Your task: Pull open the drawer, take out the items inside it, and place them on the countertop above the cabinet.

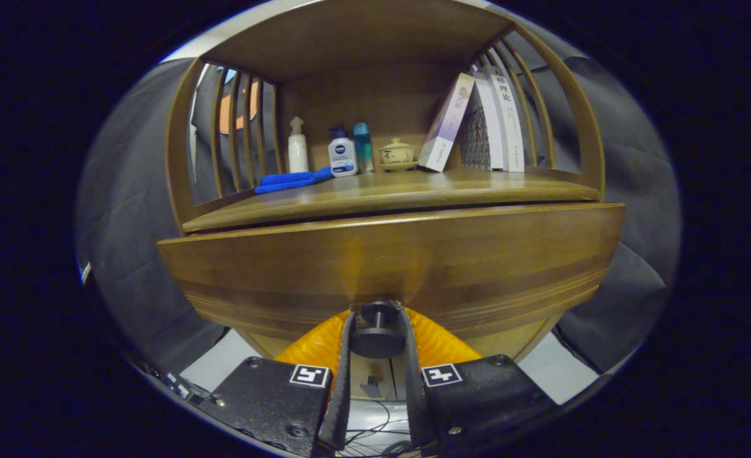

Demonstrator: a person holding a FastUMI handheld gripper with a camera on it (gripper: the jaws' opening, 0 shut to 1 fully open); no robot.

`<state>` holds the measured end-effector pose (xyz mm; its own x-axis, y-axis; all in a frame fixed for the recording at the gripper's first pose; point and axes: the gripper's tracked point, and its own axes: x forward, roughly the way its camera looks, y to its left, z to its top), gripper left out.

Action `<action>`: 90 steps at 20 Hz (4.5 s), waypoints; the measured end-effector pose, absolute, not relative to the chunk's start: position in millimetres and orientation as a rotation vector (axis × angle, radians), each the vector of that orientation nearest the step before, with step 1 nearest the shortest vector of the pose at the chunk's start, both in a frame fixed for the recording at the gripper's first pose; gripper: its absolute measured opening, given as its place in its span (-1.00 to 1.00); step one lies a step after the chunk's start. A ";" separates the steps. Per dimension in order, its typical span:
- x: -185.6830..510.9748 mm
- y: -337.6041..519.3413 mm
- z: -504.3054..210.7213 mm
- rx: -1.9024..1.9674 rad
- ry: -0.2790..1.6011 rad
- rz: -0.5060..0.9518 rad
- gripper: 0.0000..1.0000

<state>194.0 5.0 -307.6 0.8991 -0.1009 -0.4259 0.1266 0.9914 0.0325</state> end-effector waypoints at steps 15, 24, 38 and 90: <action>80.5 20.4 -312.9 0.030 0.488 -0.013 -0.20; 34.0 27.8 -319.4 -0.005 0.526 0.038 -0.20; 47.5 33.6 -197.5 -0.077 0.408 0.130 0.35; 190.6 10.5 -180.8 -0.014 0.837 0.050 -0.63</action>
<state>190.6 10.5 -180.8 0.6686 0.0386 -0.7426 -0.0496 0.9987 0.0073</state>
